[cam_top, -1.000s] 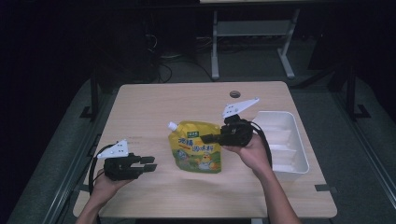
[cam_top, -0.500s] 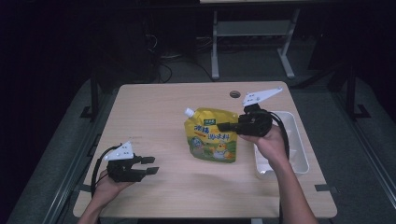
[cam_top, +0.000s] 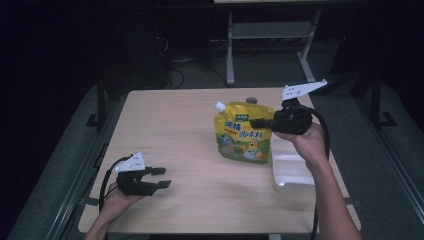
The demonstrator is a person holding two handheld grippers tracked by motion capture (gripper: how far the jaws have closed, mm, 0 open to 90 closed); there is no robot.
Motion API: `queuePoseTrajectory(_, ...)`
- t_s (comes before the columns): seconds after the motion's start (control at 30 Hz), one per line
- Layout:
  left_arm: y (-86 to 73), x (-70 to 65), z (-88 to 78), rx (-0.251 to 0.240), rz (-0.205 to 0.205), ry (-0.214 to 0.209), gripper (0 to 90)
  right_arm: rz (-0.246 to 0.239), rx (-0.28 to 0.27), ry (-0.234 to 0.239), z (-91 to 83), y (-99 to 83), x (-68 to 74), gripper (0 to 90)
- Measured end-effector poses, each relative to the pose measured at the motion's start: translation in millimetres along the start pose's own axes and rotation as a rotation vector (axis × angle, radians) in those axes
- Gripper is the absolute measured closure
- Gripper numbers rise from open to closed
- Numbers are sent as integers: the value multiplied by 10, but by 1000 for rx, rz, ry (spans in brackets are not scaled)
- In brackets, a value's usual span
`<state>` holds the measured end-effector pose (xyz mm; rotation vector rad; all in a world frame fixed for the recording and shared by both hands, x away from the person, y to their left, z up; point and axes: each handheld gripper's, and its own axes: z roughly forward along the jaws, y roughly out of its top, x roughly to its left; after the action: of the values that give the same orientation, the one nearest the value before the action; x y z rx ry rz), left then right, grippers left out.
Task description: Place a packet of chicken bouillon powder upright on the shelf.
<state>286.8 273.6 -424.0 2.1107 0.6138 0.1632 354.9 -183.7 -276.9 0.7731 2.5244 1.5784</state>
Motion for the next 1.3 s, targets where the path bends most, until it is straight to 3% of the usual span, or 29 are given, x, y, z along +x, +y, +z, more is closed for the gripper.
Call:
queuePoseTrajectory(0.5, -30, 4, 31, 30, 0, 22, 393, 24, -9, -59, -410, 2, -255, 892)
queuePoseTrajectory(0.93, -57, -43, 71, 25, -7, 22, 378, 62, -30, -112, -697, -171, -497, 891)
queuePoseTrajectory(1.3, -72, 2, 54, 11, -29, 22, 375, 83, -21, -174, -891, -327, -666, 891)
